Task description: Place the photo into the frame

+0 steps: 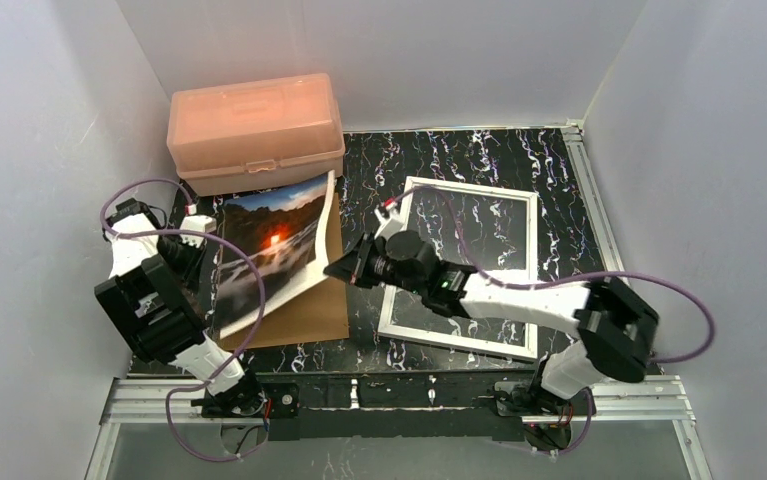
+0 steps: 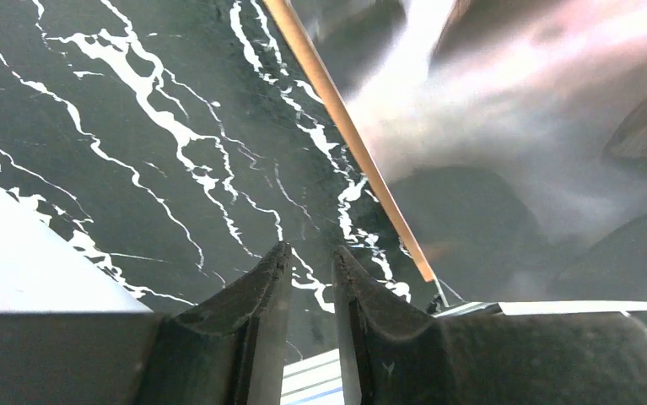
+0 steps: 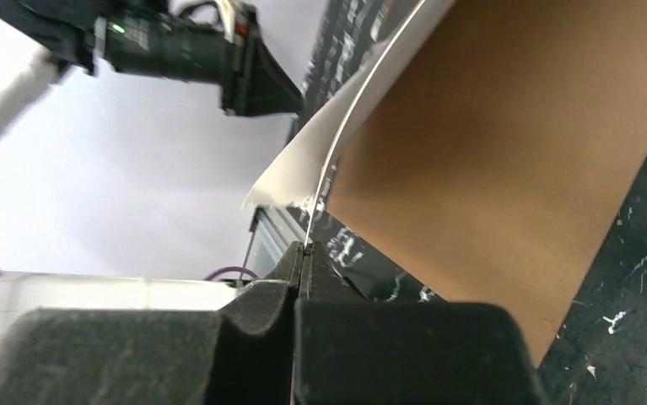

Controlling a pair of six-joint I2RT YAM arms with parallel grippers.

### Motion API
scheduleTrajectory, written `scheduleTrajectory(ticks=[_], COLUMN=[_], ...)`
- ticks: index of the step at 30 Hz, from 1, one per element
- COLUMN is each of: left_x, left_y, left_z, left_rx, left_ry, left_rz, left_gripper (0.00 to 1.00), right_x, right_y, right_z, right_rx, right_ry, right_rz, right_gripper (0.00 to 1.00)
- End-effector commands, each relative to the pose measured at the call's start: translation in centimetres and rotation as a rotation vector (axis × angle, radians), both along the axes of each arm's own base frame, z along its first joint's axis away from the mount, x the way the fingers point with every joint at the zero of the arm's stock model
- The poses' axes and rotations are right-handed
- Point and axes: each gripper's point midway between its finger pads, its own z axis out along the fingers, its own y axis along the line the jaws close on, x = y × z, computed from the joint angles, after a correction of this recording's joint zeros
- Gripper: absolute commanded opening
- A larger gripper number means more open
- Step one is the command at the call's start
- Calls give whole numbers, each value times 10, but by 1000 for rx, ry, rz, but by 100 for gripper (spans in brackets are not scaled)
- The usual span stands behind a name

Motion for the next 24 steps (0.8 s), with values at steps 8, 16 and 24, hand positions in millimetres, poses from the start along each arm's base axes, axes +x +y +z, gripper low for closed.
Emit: scheduleTrajectory(ticks=[8,16,24], left_x=[-32,-33,-33], left_y=[-37,-42,-47], left_z=[11,20,16], left_rx=[-94,-98,-103], left_ry=[29,12,21], left_rz=[-15,-23,-23], left_gripper=[24,24,24], right_x=[8,-2,1], right_y=[-61,-89,-145], right_z=[80,123,142], right_rx=[-284,-352,-499], right_ry=[-205,-253,-260], right_rz=[-44,-23,-131], right_gripper=[1,1,1])
